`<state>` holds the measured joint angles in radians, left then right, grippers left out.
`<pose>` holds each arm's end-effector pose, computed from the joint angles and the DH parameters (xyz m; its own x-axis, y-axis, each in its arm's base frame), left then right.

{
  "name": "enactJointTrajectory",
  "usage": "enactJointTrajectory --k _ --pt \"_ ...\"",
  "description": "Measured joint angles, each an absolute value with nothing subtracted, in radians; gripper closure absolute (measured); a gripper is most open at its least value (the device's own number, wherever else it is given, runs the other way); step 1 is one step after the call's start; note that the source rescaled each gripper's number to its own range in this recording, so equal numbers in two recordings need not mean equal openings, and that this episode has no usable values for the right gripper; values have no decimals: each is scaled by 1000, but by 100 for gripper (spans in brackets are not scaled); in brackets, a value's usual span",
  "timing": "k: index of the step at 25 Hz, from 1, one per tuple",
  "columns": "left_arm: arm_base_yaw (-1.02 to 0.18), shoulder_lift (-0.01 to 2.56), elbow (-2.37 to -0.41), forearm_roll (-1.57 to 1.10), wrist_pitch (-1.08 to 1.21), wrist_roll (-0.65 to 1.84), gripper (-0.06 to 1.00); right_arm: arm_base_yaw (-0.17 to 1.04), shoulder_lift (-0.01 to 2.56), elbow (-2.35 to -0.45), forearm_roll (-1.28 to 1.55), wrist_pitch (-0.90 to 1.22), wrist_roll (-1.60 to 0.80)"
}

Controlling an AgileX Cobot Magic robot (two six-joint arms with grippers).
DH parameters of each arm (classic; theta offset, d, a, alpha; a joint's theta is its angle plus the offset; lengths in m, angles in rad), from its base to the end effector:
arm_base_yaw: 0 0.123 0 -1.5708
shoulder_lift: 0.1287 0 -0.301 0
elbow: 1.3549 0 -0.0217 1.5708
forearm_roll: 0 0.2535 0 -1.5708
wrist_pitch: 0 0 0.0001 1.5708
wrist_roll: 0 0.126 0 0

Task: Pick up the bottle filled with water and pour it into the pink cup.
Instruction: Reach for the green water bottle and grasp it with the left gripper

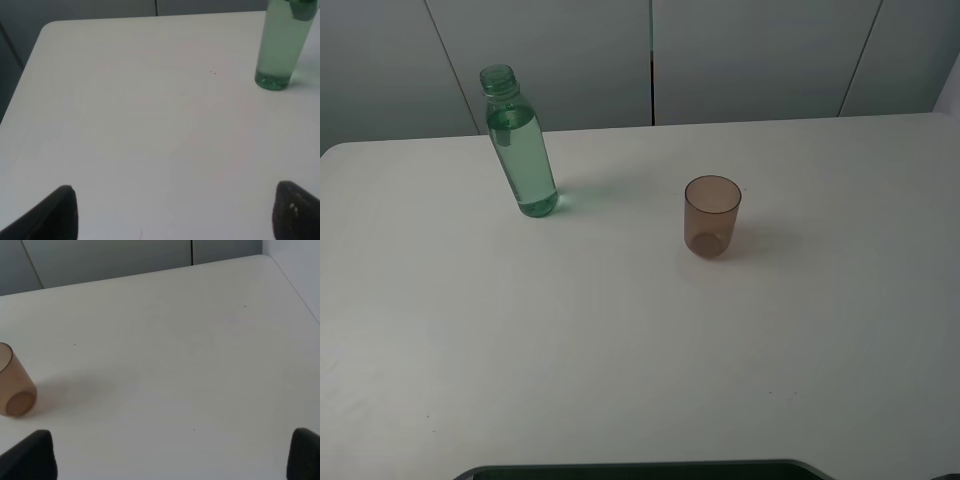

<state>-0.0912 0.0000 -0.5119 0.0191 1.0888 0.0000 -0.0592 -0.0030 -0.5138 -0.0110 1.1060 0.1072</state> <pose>0.0099 0.0012 0.2632 -0.4677 0.0517 -0.8824 0.0803 0.9966 0.0158 0.0080 -0.0017 0.2619 -0.4709 0.1302 -0.8725 0.1165 0.9896 0.0848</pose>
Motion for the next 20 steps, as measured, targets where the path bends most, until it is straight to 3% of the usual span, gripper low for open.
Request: enactJointTrajectory --k 14,20 --pt "-91 0 -512 11 1089 29 -6 -59 -3 -514 -11 1106 107" --pt "-91 0 -563 -26 966 77 -6 -59 -3 -514 -11 1106 107"
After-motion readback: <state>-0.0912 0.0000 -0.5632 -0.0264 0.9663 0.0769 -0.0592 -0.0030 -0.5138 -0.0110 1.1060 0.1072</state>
